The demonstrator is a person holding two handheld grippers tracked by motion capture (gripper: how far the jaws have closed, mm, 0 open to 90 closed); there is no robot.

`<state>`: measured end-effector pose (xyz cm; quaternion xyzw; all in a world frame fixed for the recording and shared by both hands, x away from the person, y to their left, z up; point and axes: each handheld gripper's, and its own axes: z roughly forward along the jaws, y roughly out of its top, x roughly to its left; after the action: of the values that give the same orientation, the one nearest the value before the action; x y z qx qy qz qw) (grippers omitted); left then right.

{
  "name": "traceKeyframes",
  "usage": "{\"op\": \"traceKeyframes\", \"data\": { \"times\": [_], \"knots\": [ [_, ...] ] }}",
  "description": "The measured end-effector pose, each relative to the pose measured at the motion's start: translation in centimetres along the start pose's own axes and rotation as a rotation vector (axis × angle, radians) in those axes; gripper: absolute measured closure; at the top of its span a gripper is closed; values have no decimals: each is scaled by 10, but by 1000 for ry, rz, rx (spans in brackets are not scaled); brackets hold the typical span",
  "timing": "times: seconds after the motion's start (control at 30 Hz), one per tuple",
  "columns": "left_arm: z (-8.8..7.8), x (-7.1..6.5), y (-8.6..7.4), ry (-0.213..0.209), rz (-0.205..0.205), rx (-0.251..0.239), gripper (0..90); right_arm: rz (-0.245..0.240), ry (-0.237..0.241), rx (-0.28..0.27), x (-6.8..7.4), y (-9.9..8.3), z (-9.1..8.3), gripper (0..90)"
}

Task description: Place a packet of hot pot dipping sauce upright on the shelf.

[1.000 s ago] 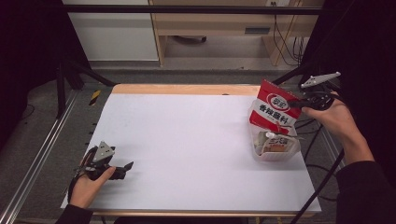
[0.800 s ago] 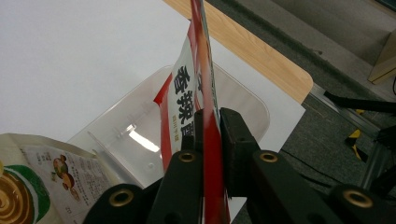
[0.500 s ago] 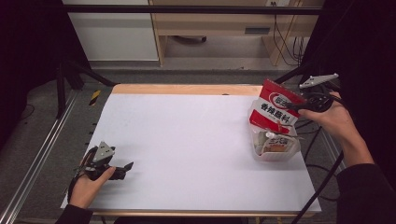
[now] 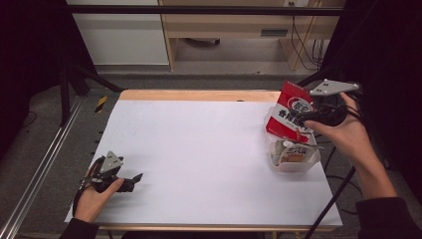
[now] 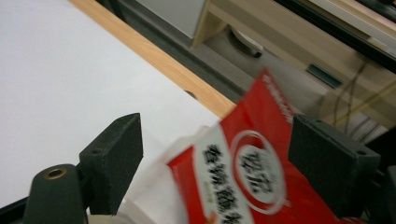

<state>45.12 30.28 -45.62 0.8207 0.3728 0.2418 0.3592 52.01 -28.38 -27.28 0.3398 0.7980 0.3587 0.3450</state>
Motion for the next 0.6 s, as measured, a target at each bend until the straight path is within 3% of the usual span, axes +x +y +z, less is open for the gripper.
{"op": "traceKeyframes", "data": {
  "times": [0.13, 0.4, 0.6],
  "knots": [
    [0, -1, 0, -3, 10, 3, 64, -15, 38, -5, 29, 3, 3, 157],
    [0, -2, 0, -8, 16, 10, 59, 6, 143, -6, 93, 0, 17, 125],
    [1, -3, 0, -11, 20, 10, 38, 17, 212, 8, 130, -6, 30, 107]
  ]
}}
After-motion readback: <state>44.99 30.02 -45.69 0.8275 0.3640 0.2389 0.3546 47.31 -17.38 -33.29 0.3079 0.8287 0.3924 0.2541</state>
